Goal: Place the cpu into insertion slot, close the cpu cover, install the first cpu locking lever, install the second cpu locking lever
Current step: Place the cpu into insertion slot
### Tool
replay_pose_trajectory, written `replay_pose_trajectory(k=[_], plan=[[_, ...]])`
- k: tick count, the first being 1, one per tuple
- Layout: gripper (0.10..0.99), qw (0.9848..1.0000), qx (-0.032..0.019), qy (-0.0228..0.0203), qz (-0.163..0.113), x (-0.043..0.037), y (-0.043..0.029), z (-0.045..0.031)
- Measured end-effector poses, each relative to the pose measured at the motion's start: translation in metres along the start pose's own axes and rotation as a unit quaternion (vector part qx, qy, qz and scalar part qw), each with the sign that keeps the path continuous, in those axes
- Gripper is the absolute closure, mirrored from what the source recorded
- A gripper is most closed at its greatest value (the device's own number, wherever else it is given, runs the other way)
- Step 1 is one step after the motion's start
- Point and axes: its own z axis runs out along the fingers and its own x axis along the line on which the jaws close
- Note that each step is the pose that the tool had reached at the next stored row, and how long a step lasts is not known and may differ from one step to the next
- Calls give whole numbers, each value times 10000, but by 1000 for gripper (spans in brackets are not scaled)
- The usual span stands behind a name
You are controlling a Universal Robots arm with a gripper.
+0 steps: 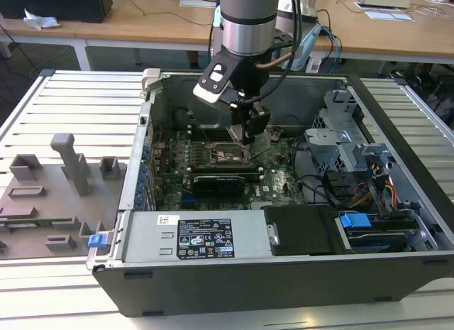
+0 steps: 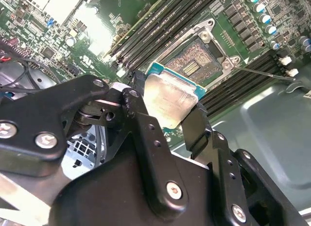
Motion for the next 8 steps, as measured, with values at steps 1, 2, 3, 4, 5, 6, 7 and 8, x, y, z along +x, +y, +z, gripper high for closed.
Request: replay_pose_trajectory(k=[1,2,3,4,5,6,7,8], plan=[[541,10000,-1,-2,27,0,0,0],[541,10000,-1,-6,62,0,0,0],[541,10000,-2,-8,89,0,0,0],[541,9999,-2,-10,116,0,0,0],[541,9999,-3,-12,142,0,0,0],[541,9998,-3,-16,181,0,0,0],[541,9997,-4,-21,233,0,0,0],[541,9996,-5,-24,264,0,0,0]])
